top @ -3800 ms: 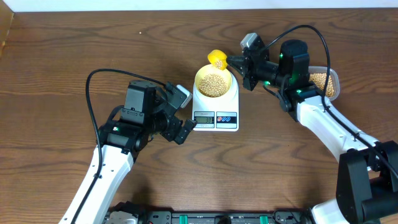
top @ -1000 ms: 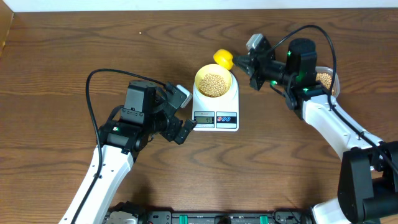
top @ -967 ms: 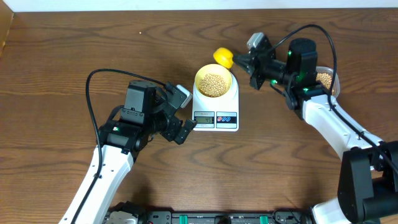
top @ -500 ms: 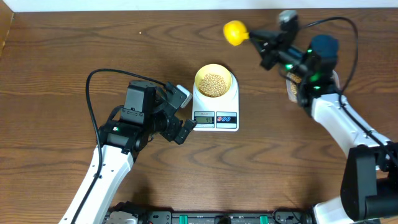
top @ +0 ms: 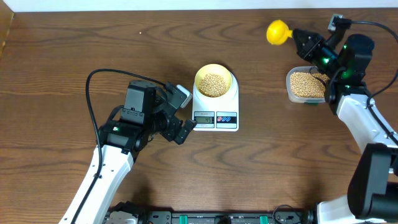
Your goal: Scoop item into bowl and weigh 50g on scale
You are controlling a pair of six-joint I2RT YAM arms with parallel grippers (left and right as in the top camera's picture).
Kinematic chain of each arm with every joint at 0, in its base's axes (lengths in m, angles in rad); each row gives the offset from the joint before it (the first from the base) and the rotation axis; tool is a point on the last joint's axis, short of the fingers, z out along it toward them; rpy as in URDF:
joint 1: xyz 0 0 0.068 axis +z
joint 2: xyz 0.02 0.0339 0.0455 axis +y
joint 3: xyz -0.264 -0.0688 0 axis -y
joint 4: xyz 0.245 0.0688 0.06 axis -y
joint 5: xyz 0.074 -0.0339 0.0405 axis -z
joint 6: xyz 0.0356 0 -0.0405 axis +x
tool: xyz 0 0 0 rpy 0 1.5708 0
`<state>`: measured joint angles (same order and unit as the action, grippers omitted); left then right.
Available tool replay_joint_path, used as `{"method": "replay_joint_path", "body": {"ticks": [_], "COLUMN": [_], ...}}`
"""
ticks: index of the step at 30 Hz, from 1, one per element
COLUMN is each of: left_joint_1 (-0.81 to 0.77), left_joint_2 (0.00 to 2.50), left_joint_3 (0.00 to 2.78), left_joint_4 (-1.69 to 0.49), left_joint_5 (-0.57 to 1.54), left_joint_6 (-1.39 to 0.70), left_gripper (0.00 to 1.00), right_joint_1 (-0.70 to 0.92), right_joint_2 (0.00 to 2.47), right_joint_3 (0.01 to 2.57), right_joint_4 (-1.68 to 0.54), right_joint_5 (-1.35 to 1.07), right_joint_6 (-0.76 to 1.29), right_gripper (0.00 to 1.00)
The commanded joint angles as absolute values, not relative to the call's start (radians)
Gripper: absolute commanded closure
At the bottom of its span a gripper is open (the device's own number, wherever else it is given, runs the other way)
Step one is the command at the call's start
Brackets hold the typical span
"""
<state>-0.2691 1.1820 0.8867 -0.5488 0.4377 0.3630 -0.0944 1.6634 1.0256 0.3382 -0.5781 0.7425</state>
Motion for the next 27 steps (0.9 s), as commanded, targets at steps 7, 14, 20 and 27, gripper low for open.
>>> {"method": "replay_joint_path", "body": {"ticks": [7,14,20,27], "left_joint_1": [-0.265,-0.265,-0.265,-0.265], "left_joint_2": [1.184,1.184,1.184,1.184], "left_joint_3": [0.886,0.886,0.886,0.886], "left_joint_4": [-0.548,-0.548,-0.548,-0.548], "left_joint_5": [0.429,0.429,0.429,0.429], "left_joint_6": [0.357,0.357,0.357,0.357], "left_gripper": [0.03,0.03,0.03,0.03], "right_joint_1": [-0.099,-0.099,-0.099,-0.097], "right_joint_2": [1.441,1.345,1.353,1.382], "right_joint_3": [1.028,1.028,1.028,1.028], "right_joint_4": [0.082,-0.220,-0.329,-0.334], "right_joint_5": [-0.391,-0.239,-0.099,0.009], "right_joint_6": [0.738,0.628,0.525,0.454], "right_gripper": [0.99,0.99,0.99,0.99]}}
